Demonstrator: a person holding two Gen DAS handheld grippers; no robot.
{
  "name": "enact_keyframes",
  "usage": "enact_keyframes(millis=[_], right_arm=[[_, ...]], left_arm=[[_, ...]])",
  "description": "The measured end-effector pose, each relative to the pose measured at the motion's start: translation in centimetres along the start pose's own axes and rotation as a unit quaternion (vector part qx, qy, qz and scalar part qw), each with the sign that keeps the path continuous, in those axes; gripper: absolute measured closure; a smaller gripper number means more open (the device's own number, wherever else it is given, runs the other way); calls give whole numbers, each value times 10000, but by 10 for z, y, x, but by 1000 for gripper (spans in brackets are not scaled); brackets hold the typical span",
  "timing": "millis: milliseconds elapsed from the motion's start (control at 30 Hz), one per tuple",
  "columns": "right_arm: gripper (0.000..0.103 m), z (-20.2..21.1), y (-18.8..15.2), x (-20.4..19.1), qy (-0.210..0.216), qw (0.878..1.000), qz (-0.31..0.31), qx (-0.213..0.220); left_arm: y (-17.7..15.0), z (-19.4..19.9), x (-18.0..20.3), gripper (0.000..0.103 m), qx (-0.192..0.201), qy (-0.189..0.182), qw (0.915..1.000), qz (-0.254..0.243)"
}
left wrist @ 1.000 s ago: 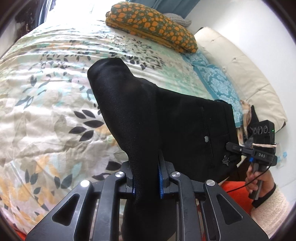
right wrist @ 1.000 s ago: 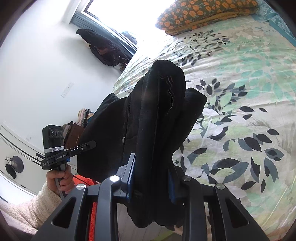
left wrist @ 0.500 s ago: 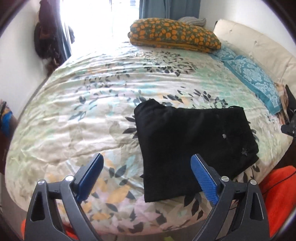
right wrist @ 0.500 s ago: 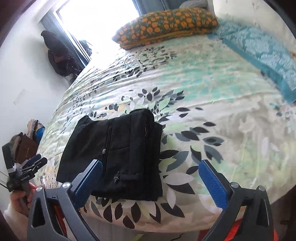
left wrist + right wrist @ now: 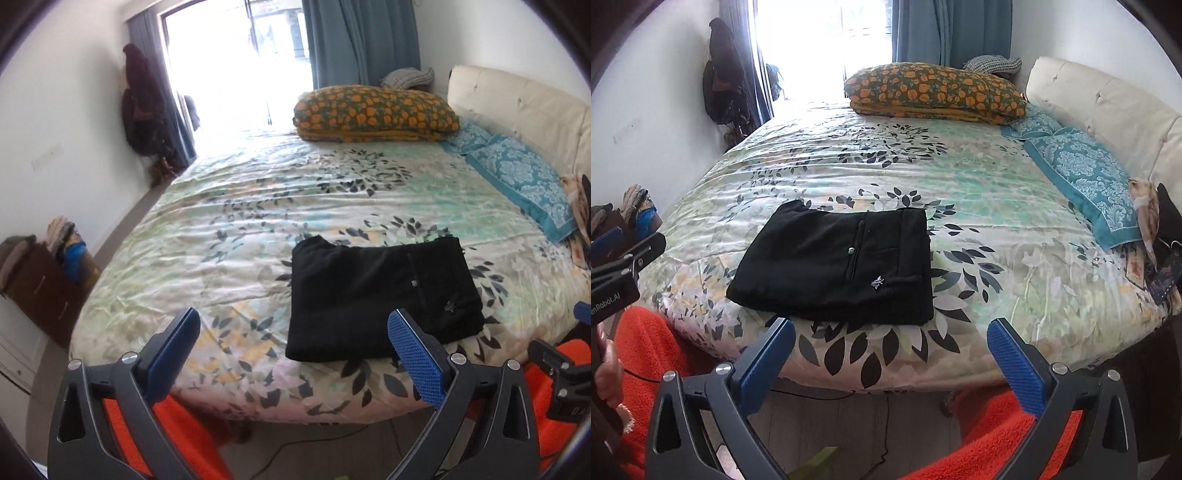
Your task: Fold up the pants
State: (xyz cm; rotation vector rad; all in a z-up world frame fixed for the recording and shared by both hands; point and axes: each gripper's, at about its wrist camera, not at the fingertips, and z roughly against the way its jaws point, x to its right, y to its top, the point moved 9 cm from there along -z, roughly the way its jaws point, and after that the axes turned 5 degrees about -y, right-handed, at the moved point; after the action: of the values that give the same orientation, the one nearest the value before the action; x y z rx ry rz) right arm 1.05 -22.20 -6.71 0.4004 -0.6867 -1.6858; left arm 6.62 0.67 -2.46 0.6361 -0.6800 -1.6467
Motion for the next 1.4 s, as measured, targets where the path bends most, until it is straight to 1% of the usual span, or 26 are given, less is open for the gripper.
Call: enact_keyframes(millis=[67,100,167,200,267,367,500,567,667,800,1000,1400], right_arm=[[0,0,-6,-7,39,10000,30,-82],[0,1,-6,-10,47,10000,38,-57],[0,5,-5,-14,-35,9999,158,26],[0,8,-5,-16,-94,9997,215,84],[0,11,-4,-17,-192,9993,265,173],[0,12,-4,-17,-201,9994,229,165],[0,13,-3,-19,-143,9997,102,158],[0,13,-2,-20,-123,9998,77,168],[0,12,-2,-20,-122,9998,80,153],[0,9,-3,-20,-112,9999,35,48],[0,4,-5,-20,-131,9999,22,-54],[0,-1,-10,-31,11,9998,28,-214]], left_arm=[[-10,-7,4,1,-385,-123,9991,87],[-16,-12,6,1,-647,-213,9976,125],[-31,-21,15,2,-1176,-488,9917,160],[-36,-24,17,2,-1360,-572,9889,165],[-47,-27,22,2,-1536,-600,9862,138],[-52,-24,26,2,-1561,-521,9864,-9],[-46,-17,26,2,-1351,-283,9901,-251],[-43,-16,25,2,-1300,-260,9907,-307],[-44,-17,27,2,-1326,-282,9902,-339],[-48,-21,26,2,-1429,-372,9887,-255],[-50,-22,25,2,-1471,-408,9881,-199],[-58,-20,24,2,-1568,-515,9860,-214]])
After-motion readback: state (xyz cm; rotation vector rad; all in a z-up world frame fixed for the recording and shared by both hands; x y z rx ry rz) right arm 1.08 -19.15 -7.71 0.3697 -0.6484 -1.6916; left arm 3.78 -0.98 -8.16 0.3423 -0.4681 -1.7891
